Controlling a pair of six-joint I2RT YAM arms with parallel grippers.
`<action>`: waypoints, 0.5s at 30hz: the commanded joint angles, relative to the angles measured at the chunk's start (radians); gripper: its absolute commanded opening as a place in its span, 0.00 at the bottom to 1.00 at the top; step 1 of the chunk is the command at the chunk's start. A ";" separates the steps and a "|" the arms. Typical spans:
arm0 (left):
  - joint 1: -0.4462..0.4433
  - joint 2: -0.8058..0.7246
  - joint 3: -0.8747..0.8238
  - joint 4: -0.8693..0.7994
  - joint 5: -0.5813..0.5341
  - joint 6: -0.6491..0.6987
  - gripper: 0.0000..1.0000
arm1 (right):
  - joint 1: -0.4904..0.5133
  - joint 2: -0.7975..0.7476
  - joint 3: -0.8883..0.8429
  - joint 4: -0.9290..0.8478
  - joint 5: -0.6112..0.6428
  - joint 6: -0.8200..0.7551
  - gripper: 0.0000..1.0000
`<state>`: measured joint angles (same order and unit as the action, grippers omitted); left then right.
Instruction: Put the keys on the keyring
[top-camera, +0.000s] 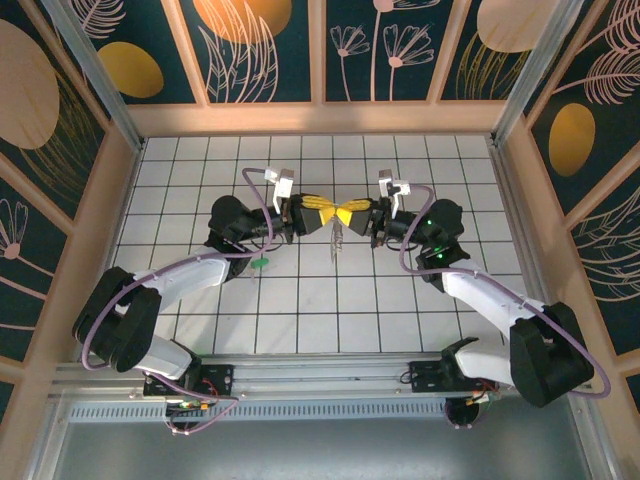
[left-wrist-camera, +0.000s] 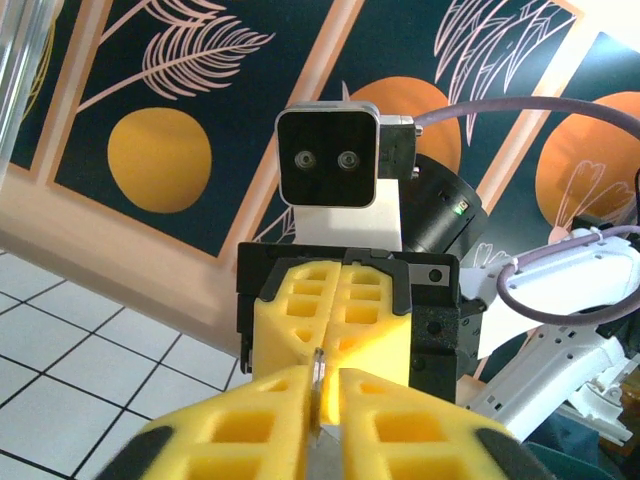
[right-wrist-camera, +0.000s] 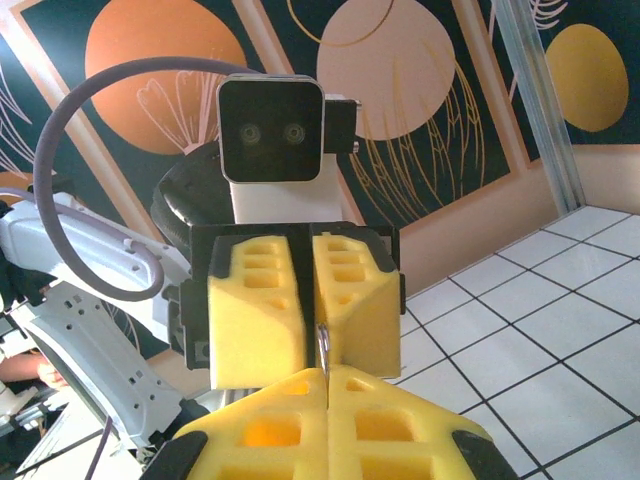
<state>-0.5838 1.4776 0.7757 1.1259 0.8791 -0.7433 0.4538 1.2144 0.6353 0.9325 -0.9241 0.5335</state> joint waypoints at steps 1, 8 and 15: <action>-0.008 0.007 0.021 0.048 0.015 0.002 0.08 | 0.010 0.002 0.043 0.045 -0.002 -0.005 0.00; -0.008 0.003 0.028 0.012 0.017 0.041 0.00 | -0.011 -0.018 0.045 -0.042 0.029 -0.043 0.22; -0.008 -0.030 0.087 -0.216 0.028 0.223 0.00 | -0.097 -0.112 -0.004 -0.167 0.066 -0.084 0.55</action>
<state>-0.5858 1.4780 0.8097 0.9997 0.8867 -0.6315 0.3794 1.1587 0.6422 0.8219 -0.8825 0.4919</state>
